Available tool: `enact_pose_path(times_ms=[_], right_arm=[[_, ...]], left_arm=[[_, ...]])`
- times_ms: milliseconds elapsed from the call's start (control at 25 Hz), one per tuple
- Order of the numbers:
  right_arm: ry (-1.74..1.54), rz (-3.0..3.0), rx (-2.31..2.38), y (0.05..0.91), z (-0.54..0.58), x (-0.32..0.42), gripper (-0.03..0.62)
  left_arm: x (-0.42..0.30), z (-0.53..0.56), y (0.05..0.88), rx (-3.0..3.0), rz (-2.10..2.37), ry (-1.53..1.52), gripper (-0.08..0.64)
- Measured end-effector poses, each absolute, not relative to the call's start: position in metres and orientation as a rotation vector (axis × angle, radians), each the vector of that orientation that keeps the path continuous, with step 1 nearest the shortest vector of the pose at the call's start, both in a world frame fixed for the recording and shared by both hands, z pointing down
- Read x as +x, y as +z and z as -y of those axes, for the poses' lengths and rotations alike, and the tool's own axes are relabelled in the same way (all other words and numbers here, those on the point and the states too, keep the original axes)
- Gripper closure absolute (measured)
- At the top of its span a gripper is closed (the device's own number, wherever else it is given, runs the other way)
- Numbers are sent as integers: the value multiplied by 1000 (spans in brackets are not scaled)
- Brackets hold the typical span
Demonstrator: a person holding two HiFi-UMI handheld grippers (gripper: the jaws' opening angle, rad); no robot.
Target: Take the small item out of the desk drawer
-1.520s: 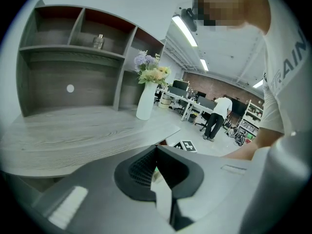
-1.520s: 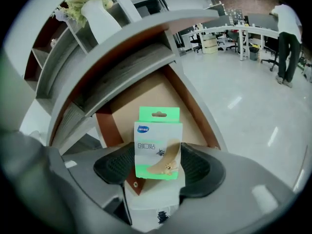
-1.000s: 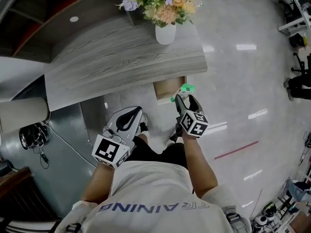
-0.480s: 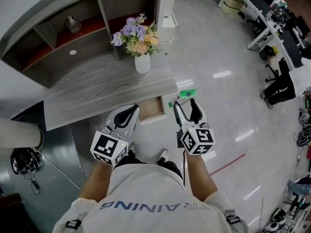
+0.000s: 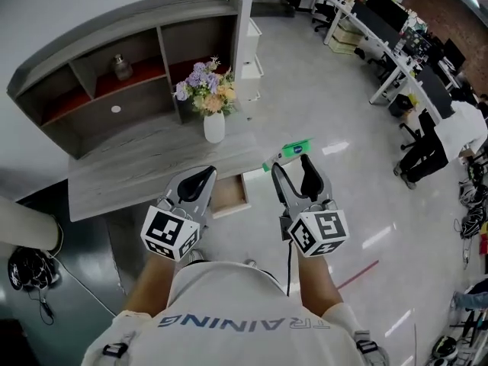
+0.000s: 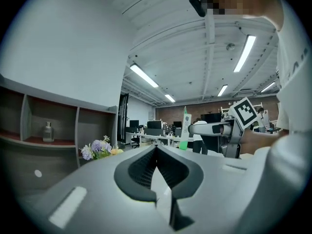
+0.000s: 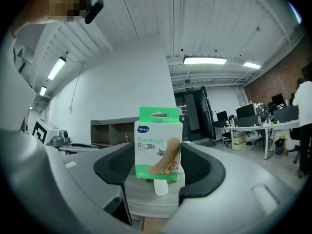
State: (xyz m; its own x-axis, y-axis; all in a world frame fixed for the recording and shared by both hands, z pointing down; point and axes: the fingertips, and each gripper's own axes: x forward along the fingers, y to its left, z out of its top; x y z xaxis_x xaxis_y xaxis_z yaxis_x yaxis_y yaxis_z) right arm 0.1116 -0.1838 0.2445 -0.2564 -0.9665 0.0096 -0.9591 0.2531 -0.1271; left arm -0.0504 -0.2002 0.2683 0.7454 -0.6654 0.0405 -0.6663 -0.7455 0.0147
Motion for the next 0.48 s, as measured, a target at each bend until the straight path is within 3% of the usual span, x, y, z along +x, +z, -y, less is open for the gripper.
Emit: enact_pose_path(times_ms=[480], right_arm=[[-122, -2441, -1825, 225, 184, 96, 284]], left_arm=[[-66, 201, 253, 2911, 1149, 14, 560]])
